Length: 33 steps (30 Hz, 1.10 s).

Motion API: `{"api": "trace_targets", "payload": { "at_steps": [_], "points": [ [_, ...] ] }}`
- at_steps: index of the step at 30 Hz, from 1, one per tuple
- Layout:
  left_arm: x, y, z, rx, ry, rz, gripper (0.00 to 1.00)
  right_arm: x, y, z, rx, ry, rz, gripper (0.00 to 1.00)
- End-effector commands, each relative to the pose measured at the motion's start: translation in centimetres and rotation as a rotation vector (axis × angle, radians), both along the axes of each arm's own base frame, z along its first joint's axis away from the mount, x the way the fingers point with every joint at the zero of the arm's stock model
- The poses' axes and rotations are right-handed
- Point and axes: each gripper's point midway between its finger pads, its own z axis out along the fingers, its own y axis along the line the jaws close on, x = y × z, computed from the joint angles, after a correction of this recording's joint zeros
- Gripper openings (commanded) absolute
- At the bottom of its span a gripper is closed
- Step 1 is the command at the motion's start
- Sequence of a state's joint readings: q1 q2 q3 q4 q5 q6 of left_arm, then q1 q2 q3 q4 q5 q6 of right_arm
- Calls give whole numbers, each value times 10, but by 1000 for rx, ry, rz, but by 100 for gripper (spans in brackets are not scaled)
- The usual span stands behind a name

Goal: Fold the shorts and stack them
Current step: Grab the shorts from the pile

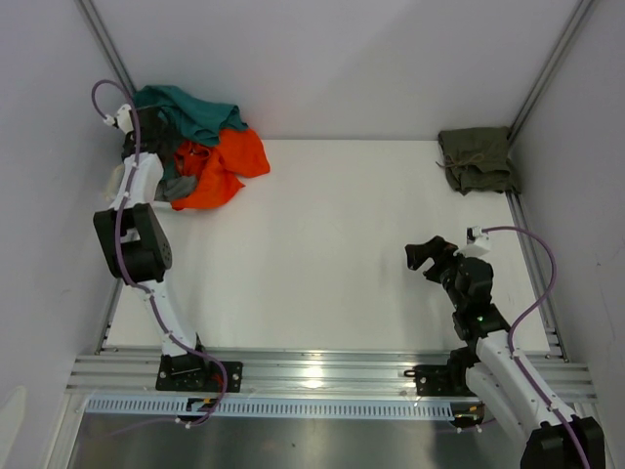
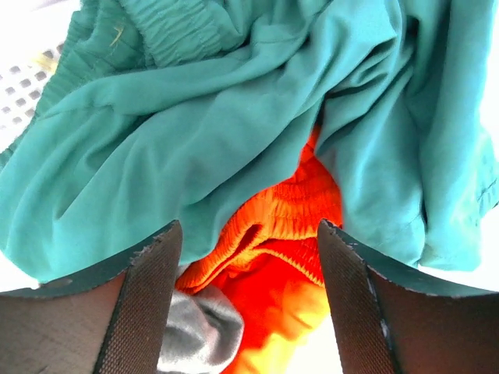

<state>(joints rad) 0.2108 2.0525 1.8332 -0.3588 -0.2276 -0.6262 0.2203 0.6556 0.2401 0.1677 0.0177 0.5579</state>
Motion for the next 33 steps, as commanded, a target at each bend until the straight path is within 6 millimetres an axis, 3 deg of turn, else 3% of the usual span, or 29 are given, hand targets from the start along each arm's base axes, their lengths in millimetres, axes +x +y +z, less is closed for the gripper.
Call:
{"api": "trace_targets", "payload": {
  "at_steps": [1,5,10,13,15,19,27,30,31,33],
  "points": [
    [-10,7,15,-81,-92,39,74,7,1,19,17,-48,-1,99],
    [-22,17,0,-95,-52,99,74,8,1,16,17,-36,-5,99],
    [-44,25,0,-128,-100,216,75,9,2,15,17,-27,-1,99],
    [-43,26,1,-139,-116,222,76,9,1,15,15,-27,-5,99],
    [-45,26,-19,-155,-44,235,76,9,1,15,16,-29,-5,99],
    [-44,31,-33,-215,-51,261,76,8,5,14,25,-25,22,99],
    [-25,46,-39,-204,-46,268,76,7,8,16,34,-28,32,99],
    [-15,48,-43,-211,-47,254,60,7,9,16,38,-27,37,99],
    [-11,48,-41,-212,-53,249,39,7,8,16,40,-28,35,99],
    [-5,48,-44,-219,-50,245,16,7,8,16,39,-27,35,99]
  ]
}}
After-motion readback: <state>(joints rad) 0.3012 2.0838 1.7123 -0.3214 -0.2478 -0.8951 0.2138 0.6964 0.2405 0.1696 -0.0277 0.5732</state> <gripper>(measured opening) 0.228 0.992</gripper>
